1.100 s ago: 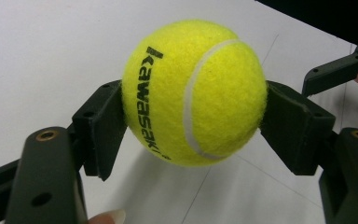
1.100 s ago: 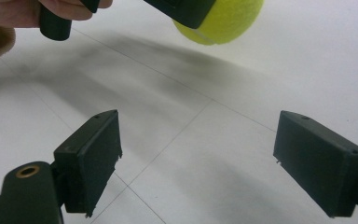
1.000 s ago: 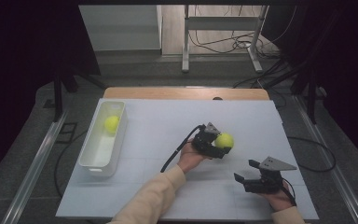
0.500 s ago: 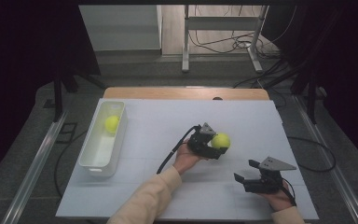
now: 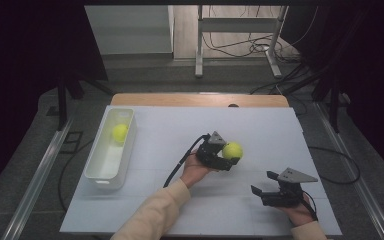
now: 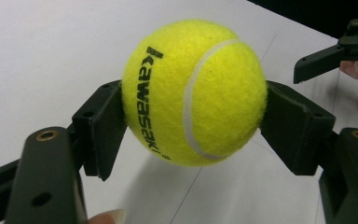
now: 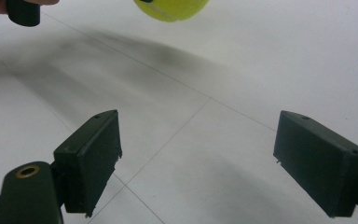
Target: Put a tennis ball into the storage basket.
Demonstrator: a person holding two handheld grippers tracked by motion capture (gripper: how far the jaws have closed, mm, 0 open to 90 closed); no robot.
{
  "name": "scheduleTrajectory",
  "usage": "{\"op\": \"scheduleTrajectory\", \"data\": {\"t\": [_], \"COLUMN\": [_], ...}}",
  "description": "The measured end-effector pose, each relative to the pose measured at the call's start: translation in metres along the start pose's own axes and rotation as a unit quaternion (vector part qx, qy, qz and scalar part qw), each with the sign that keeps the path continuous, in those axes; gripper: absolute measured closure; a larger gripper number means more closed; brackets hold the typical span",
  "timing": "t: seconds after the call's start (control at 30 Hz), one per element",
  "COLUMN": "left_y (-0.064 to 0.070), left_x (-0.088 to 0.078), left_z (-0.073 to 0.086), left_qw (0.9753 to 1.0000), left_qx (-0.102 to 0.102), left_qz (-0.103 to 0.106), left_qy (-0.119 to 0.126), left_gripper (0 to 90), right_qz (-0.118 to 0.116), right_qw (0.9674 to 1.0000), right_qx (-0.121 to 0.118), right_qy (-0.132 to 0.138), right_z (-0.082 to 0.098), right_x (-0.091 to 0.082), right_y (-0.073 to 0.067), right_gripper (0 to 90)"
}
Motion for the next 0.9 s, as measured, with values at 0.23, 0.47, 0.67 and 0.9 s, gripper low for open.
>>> {"op": "scheduleTrajectory", "data": {"t": [0.23, 0.47, 0.67, 0.9], "left_y": [-0.002, -0.003, -0.005, -0.005], "left_x": [-0.008, -0.015, -0.023, -0.033], "left_z": [0.004, 0.009, 0.011, 0.013], "left_qw": [1.0, 0.9999, 0.9998, 0.9997], "left_qx": [-0.003, -0.005, -0.005, -0.003], "left_qz": [-0.006, -0.012, -0.017, -0.022], "left_qy": [0.002, 0.004, 0.007, 0.011], "left_gripper": [27.1, 27.1, 27.1, 27.1], "right_qz": [0.001, 0.002, 0.002, 0.002], "right_qw": [1.0, 1.0, 1.0, 1.0], "right_qx": [0.0, 0.001, 0.001, 0.0], "right_qy": [0.0, -0.001, -0.001, 0.0], "right_z": [0.0, 0.0, 0.0, 0.001], "right_x": [0.0, 0.0, 0.0, 0.0], "right_y": [0.0, 0.0, 0.0, 0.0], "right_gripper": [15.6, 15.6, 15.6, 15.6]}}
Point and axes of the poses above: each handheld gripper's, and its own axes: x roughly forward along the jaws, z roughly out of its underside, y roughly to its right, the point moved 3 cm from there along x, roughly forward along the jaws, and after that the axes turned 11 degrees about x, right-handed, at the moved point
